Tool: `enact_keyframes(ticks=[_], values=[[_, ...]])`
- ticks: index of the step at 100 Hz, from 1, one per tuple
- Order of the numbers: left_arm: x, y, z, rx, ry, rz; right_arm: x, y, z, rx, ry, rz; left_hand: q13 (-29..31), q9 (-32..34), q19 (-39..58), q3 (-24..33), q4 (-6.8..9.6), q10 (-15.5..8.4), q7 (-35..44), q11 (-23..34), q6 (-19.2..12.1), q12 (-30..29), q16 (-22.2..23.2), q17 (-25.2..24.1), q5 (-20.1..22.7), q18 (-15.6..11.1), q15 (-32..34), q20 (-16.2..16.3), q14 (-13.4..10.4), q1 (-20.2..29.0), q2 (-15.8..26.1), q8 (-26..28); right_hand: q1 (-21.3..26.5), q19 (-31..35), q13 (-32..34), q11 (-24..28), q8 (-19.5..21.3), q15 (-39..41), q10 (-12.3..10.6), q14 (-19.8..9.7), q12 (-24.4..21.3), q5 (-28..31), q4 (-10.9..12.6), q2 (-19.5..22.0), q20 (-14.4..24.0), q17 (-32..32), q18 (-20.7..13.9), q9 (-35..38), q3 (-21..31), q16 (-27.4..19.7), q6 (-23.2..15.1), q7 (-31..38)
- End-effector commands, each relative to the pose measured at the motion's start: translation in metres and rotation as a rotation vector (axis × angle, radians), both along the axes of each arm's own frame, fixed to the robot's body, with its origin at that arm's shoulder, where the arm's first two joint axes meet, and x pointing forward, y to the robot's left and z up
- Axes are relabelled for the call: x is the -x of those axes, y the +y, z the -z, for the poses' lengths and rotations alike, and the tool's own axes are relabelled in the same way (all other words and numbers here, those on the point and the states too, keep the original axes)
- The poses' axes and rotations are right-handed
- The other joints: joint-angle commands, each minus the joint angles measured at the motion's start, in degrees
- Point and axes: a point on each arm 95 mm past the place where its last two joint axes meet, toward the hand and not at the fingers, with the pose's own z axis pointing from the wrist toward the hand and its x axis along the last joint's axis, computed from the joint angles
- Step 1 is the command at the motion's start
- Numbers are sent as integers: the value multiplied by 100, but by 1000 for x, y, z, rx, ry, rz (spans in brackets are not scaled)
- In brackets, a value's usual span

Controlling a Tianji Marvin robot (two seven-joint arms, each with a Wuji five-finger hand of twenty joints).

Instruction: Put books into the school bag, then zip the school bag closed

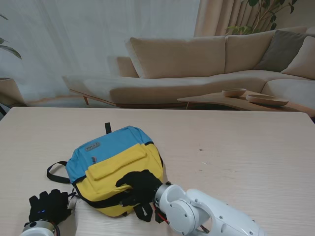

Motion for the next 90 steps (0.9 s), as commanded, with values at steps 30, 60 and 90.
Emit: enact_keyframes(ticks=[30, 60, 90], values=[[14, -16, -21, 12, -72, 48, 9, 5, -22, -114, -27, 2, 95, 444, 202, 104, -18, 132, -60, 311, 385, 179, 99, -75, 392, 44, 121, 94, 88, 261, -131, 22, -542, 385, 121, 18, 88, 47, 39, -39, 61, 308, 156, 335, 219, 183, 283, 286, -179, 74, -27, 70], [17, -21, -34, 22, -92, 54, 1, 21, -12, -101, -2, 11, 548, 1032, 578, -304, -27, 241, -88, 921, 528, 511, 182, 43, 347, 197, 490, -11, 293, 368, 70, -109, -896, 251, -11, -101, 60, -40, -54, -217, 35, 567, 124, 1015, 154, 73, 125, 359, -849, 37, 41, -36], [23, -20, -37, -2, -36, -4, 1, 23, 0, -72, 33, 7, 1209, 1829, 1014, -1370, 69, 411, -434, 1415, 530, 671, 303, 310, 788, 356, 1003, -126, 524, 566, 929, -834, -873, 287, 30, -102, 70, -20, -38, -184, 40, 633, 161, 1019, 168, 95, 137, 419, -915, 44, 67, -57]])
